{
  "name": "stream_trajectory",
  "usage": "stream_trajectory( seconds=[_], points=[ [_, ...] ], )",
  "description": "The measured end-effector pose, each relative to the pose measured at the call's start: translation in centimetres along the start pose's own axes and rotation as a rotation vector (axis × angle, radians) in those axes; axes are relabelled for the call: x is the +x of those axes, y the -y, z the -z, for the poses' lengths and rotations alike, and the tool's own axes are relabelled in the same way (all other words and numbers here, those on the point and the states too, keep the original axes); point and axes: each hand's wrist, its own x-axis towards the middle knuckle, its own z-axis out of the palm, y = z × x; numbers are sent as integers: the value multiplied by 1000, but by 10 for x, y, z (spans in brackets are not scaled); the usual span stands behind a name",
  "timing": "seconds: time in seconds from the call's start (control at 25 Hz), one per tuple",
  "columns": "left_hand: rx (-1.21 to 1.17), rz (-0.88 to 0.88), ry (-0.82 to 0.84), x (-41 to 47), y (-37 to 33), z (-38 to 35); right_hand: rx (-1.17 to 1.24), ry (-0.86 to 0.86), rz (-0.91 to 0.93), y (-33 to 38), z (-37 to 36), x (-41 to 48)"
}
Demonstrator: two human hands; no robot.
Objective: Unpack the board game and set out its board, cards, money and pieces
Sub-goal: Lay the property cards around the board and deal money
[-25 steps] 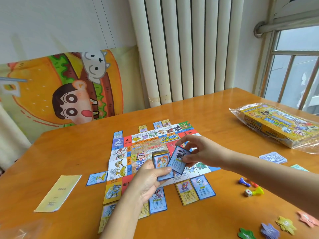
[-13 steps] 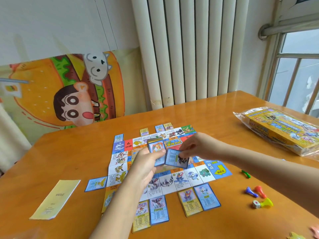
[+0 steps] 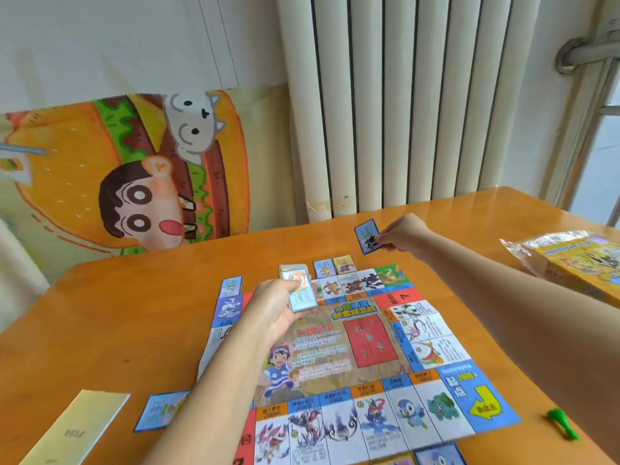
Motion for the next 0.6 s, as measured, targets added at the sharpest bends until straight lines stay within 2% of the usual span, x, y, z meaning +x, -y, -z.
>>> stream_trajectory(
  seconds=[0.32,0.6],
  points=[
    [-30,63,-11,27,8,14,-148,-2,-100,-30,-38,38],
    [-7,65,-32,38,15,22,-264,49,-52,-26,-41,36]
  ],
)
